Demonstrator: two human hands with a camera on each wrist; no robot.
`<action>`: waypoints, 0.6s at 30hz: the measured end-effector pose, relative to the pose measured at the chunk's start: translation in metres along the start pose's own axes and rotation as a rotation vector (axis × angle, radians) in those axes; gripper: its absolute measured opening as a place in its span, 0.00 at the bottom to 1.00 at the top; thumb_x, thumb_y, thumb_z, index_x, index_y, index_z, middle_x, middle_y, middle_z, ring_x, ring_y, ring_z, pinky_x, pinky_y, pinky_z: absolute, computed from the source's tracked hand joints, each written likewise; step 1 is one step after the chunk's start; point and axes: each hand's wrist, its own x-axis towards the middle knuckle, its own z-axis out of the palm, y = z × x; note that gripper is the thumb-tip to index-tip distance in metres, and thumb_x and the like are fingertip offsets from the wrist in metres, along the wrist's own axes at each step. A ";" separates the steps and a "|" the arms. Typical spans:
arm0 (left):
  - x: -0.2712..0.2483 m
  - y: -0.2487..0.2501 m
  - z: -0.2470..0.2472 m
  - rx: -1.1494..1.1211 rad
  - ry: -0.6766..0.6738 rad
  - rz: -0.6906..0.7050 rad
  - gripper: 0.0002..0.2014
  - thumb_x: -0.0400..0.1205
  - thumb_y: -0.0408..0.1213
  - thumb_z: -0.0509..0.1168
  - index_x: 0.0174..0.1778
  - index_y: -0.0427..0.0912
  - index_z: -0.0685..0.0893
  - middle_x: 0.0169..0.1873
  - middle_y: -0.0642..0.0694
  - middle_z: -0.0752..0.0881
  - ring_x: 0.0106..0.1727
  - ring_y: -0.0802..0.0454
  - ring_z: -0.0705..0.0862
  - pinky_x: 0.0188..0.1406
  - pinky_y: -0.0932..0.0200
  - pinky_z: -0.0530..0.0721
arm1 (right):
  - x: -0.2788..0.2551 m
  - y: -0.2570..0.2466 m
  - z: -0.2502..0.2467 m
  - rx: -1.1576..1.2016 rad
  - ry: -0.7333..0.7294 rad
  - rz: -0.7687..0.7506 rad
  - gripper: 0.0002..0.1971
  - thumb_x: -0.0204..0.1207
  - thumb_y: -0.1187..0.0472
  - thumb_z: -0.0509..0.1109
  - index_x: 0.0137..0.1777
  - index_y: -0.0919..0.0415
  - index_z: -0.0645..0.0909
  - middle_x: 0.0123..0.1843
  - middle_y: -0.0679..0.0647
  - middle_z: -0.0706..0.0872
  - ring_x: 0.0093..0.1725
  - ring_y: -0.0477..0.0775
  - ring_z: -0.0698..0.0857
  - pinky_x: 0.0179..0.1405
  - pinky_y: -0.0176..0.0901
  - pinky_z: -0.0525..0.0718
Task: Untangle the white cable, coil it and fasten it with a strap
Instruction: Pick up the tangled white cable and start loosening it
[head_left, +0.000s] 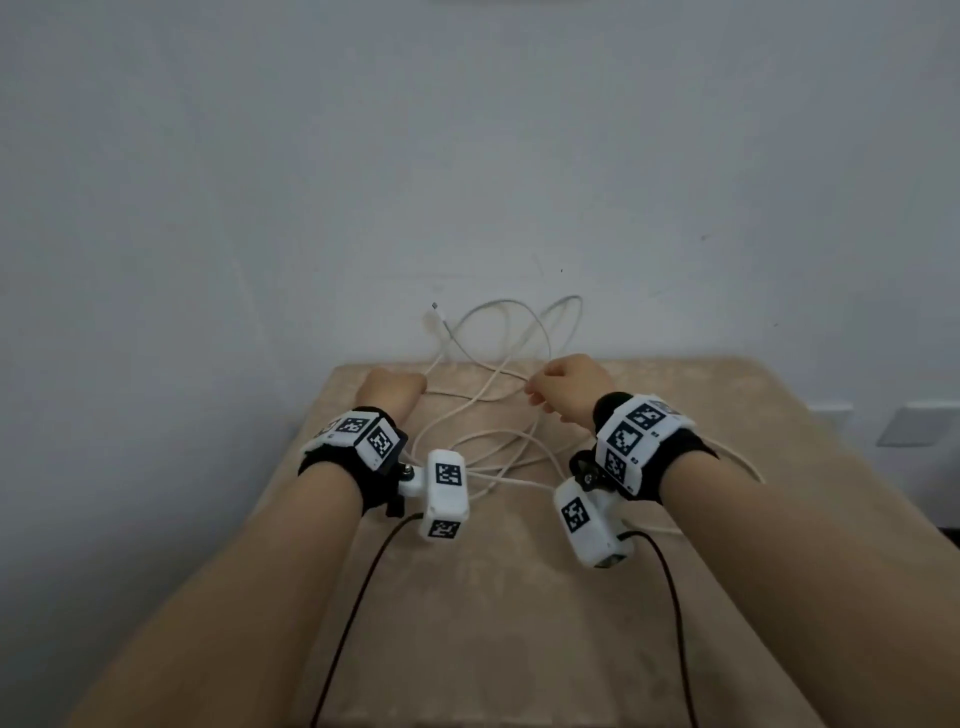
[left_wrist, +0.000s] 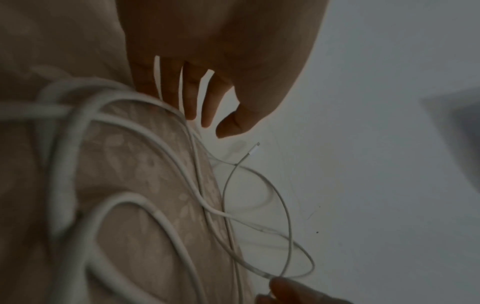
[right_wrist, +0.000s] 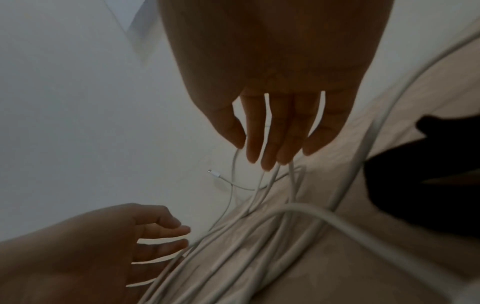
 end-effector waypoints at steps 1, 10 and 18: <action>0.001 -0.004 0.002 -0.034 -0.008 -0.001 0.18 0.74 0.36 0.67 0.55 0.26 0.84 0.49 0.30 0.87 0.48 0.36 0.85 0.42 0.51 0.79 | -0.002 -0.002 0.001 -0.007 0.009 0.000 0.11 0.77 0.61 0.65 0.38 0.63 0.86 0.45 0.60 0.91 0.46 0.60 0.87 0.45 0.51 0.85; 0.008 -0.020 0.016 0.023 -0.069 0.118 0.20 0.67 0.47 0.80 0.49 0.42 0.85 0.51 0.44 0.84 0.50 0.46 0.84 0.46 0.56 0.80 | 0.030 0.007 0.000 0.069 0.325 0.041 0.14 0.78 0.67 0.59 0.50 0.71 0.86 0.50 0.66 0.90 0.53 0.67 0.87 0.56 0.63 0.85; 0.016 -0.022 0.013 0.205 -0.056 0.177 0.03 0.75 0.35 0.73 0.42 0.45 0.87 0.52 0.43 0.88 0.51 0.48 0.83 0.49 0.60 0.77 | 0.056 0.028 -0.003 -0.008 0.029 0.244 0.13 0.78 0.64 0.68 0.33 0.68 0.84 0.32 0.59 0.85 0.32 0.58 0.81 0.36 0.46 0.81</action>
